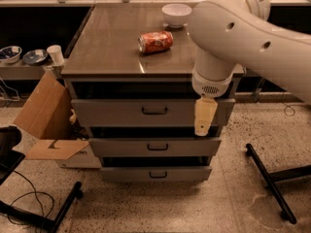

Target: Open top drawer

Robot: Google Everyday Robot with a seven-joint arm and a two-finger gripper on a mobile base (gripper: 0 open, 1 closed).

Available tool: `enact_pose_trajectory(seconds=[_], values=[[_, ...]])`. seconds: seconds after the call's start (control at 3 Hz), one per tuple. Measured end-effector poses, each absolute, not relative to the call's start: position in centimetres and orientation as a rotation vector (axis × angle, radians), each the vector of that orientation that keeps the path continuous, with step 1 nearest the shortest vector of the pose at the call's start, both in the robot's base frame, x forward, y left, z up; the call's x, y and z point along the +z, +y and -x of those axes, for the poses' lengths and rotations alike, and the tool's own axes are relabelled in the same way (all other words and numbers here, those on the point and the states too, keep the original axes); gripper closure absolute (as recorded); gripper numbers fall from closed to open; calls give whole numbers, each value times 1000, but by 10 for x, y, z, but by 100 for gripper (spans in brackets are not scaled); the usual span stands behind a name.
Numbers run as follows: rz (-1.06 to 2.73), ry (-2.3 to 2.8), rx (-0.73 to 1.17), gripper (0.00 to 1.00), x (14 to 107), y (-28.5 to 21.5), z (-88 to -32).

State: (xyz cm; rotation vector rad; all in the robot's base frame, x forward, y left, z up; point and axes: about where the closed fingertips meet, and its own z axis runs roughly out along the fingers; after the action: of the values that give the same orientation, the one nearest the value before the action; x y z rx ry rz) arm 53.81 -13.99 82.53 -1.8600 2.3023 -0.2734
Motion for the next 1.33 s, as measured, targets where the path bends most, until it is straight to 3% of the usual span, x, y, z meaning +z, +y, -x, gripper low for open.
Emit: enact_pose_trajectory(seconds=[1.33], values=[[2007,2323,-357,0,690,-144,-611]])
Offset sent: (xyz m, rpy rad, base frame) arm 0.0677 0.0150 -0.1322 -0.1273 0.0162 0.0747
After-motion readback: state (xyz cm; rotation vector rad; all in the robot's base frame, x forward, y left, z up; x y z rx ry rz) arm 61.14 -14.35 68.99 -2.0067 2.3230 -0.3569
